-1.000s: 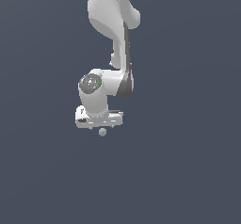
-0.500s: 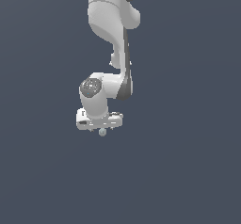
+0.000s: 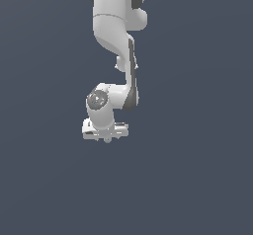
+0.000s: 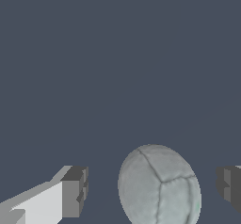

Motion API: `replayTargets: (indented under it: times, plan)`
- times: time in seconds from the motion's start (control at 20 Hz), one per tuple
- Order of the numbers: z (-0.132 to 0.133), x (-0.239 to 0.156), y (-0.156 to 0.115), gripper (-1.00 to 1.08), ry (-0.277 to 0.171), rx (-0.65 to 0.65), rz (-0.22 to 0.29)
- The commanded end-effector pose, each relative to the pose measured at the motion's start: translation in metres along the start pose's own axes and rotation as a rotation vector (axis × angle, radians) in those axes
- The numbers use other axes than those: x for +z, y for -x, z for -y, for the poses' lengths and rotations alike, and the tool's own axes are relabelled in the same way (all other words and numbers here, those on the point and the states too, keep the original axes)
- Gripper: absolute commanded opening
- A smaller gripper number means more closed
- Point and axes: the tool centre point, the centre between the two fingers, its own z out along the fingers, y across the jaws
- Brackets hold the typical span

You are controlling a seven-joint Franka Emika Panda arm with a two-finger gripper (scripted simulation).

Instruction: Pick up the object and move it to a goal position.

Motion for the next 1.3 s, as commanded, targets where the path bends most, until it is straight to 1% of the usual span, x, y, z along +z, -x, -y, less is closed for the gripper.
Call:
replayTargets:
  times: [0.0,0.7,0.95,1.25]
  plan:
    - [0.0,0.001,-0.001,-1.0,0.0,0.0,-0.002]
    - [0.001,-0.004,-0.003,-1.0,0.0,0.0,-0.002]
    - [0.007,-0.022,-0.013,-1.0,0.0,0.0,-0.002]
    - [0.018,-0.06,-0.034,-1.0,0.0,0.0,-0.002]
